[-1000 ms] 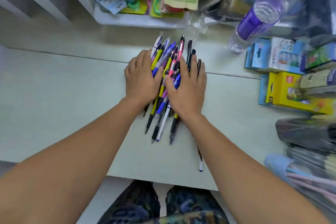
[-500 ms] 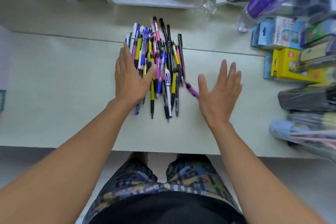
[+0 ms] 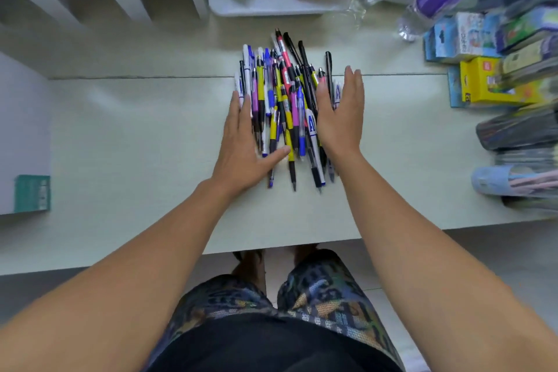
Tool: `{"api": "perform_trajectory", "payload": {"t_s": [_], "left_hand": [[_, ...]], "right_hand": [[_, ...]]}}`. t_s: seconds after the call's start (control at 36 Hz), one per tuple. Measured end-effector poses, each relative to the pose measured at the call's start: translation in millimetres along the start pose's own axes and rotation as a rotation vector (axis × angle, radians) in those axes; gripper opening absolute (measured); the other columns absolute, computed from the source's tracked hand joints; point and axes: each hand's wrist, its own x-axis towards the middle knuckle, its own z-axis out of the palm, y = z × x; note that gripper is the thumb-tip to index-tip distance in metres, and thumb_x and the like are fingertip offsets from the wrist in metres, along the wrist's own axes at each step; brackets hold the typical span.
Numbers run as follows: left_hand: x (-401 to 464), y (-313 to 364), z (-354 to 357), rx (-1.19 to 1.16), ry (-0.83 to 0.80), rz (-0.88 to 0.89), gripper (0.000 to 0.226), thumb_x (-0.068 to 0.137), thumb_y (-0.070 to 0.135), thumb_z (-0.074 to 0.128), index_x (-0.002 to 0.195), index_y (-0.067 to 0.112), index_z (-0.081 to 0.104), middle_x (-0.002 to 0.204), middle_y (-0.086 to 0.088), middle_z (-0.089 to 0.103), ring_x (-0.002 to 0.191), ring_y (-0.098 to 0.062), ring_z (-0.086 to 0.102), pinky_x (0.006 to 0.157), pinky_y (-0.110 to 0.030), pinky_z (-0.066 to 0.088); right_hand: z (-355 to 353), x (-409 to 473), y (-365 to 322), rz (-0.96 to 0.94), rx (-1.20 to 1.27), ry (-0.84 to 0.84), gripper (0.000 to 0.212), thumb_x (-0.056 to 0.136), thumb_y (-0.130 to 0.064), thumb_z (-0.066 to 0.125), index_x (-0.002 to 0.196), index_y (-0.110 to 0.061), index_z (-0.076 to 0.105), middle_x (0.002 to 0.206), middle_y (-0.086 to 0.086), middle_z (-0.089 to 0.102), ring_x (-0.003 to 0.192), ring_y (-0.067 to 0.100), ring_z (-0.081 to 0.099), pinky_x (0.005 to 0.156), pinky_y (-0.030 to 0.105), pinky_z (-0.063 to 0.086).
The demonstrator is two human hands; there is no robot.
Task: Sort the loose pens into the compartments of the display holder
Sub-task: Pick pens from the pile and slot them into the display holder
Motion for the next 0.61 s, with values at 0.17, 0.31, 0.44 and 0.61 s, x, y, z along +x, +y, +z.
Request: {"api": "perform_trajectory", "payload": {"t_s": [0.17, 0.31, 0.44, 0.61], "left_hand": [[32, 17, -3, -0.163, 0.158, -0.232, 0.101, 0.087, 0.048, 0.073, 0.16, 0.014, 0.013, 0.165, -0.006, 0.021, 0.151, -0.026, 0.018, 0.124, -0.039, 0.019], [55, 18, -5, -0.109, 0.115, -0.296, 0.093, 0.077, 0.038, 0.077, 0.151, 0.008, 0.03, 0.151, -0.011, 0.035, 0.14, -0.032, 0.033, 0.116, -0.04, 0.033], [66, 17, -13, -0.037, 0.071, -0.303, 0.062, 0.068, 0.038, 0.082, 0.118, 0.014, 0.053, 0.116, -0.008, 0.051, 0.111, -0.023, 0.049, 0.082, -0.03, 0.045], [69, 32, -22, 0.012, 0.046, -0.385, 0.051, 0.079, 0.041, 0.078, 0.105, 0.008, 0.05, 0.099, -0.006, 0.06, 0.084, -0.025, 0.059, 0.067, -0.031, 0.042]], "right_hand": [[8, -24, 22, 0.189, -0.165, 0.0, 0.085, 0.101, -0.065, 0.037, 0.164, -0.015, 0.007, 0.172, 0.004, -0.002, 0.158, 0.021, -0.007, 0.128, 0.038, -0.004], [34, -18, -6, 0.095, -0.121, -0.118, 0.087, 0.103, -0.062, 0.038, 0.163, -0.015, -0.002, 0.172, 0.001, -0.007, 0.157, 0.015, -0.01, 0.126, 0.033, -0.008], [39, -11, -26, 0.014, -0.18, -0.033, 0.087, 0.102, -0.051, 0.048, 0.163, -0.012, 0.0, 0.172, 0.006, 0.0, 0.158, 0.022, -0.002, 0.128, 0.037, 0.0], [39, -28, -33, -0.271, -0.201, 0.038, 0.068, 0.101, -0.033, 0.054, 0.159, -0.01, 0.028, 0.169, 0.012, 0.017, 0.156, 0.028, 0.011, 0.128, 0.038, 0.009]]}}
